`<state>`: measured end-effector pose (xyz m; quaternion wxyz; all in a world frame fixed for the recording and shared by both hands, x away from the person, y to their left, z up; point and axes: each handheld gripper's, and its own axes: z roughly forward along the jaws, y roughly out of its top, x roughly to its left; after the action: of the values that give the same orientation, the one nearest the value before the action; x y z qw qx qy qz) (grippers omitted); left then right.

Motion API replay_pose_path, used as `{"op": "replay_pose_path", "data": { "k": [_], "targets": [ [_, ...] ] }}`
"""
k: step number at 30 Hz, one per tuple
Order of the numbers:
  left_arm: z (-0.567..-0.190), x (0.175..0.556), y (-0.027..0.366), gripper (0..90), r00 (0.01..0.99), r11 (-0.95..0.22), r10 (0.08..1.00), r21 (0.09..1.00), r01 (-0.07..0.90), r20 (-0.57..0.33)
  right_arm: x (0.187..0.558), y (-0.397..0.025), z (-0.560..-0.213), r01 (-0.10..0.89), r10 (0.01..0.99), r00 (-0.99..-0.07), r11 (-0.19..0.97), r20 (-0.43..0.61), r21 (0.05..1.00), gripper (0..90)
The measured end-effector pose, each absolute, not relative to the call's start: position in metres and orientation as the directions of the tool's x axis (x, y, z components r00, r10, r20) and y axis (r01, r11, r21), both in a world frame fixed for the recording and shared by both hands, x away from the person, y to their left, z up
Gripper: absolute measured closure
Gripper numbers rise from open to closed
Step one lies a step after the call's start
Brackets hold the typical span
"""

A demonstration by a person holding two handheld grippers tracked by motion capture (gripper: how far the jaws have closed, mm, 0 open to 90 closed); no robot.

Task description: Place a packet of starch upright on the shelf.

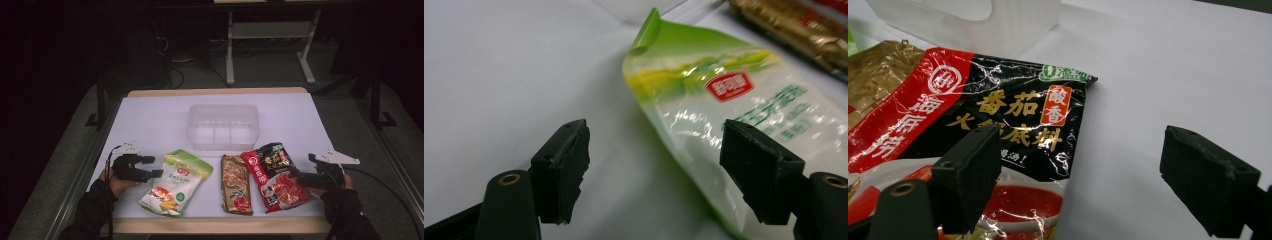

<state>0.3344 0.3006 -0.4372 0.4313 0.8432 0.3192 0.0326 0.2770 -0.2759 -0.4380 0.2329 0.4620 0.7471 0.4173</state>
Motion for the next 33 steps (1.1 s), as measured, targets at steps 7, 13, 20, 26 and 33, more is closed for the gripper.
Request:
{"op": "replay_pose_path", "data": {
  "k": [7, 13, 20, 26, 33],
  "targets": [
    [-0.443, 0.344, 0.278, 24.6, 0.825, -0.499, 0.502, 0.692, 0.522, -0.260, 0.275, -0.275, -0.438, 0.494, 0.877, -0.478, 0.227, 0.044, 0.839, 18.4],
    [-0.445, 0.350, 0.267, 24.8, 0.830, -0.506, 0.469, 0.678, 0.533, -0.302, 0.275, -0.274, -0.439, 0.497, 0.867, -0.495, 0.235, 0.050, 0.836, 19.9],
    [-0.446, 0.354, 0.251, 21.9, 0.832, -0.516, 0.421, 0.658, 0.548, -0.362, 0.274, -0.275, -0.439, 0.500, 0.861, -0.504, 0.228, 0.067, 0.836, 21.1],
    [-0.446, 0.353, 0.245, 20.2, 0.832, -0.520, 0.427, 0.656, 0.546, -0.354, 0.274, -0.273, -0.439, 0.498, 0.849, -0.524, 0.237, 0.072, 0.834, 21.2],
    [-0.443, 0.349, 0.238, 46.8, 0.842, -0.532, 0.413, 0.658, 0.533, -0.348, 0.274, -0.271, -0.438, 0.494, 0.844, -0.533, 0.252, 0.061, 0.832, 22.8]
  ]
}}
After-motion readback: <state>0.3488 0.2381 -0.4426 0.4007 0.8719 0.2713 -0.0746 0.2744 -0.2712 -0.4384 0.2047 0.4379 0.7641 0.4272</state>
